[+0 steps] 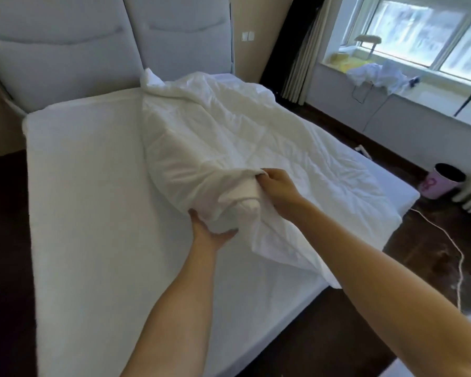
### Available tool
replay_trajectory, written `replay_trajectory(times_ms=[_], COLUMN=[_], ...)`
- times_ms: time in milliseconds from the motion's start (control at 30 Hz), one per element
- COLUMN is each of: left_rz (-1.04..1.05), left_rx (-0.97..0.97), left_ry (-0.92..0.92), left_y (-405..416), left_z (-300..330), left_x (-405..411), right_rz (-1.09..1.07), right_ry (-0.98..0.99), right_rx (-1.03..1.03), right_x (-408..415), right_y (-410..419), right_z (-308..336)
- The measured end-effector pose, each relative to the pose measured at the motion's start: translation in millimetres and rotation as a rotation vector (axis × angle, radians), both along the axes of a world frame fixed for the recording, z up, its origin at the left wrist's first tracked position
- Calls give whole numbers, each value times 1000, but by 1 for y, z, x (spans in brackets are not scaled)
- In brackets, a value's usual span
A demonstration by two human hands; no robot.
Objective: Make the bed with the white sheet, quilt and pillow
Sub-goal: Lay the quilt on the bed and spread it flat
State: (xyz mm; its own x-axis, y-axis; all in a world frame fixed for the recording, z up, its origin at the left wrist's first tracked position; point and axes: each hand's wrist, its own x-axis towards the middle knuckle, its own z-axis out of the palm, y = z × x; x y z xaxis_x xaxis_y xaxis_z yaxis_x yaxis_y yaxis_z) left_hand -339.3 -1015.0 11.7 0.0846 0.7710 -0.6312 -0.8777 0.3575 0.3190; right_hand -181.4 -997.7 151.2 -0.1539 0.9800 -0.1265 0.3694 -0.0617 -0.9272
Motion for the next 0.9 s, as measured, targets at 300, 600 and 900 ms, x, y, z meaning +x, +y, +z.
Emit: replay_trajectory(times_ms=[300, 600, 900], left_rz=[174, -139, 24], left_rx=[-8, 94, 87], left_ry=[701, 1480, 725], left_y=[28, -38, -104], left_z=[74, 135, 79], left_x=[-84, -151, -235], right_rz=[-94, 261, -126], right_ry=[-280, -486, -330], right_rx=[-27, 78, 152], right_x=[32, -172, -224], right_y=[18, -103, -112], right_z=[-60, -69, -13])
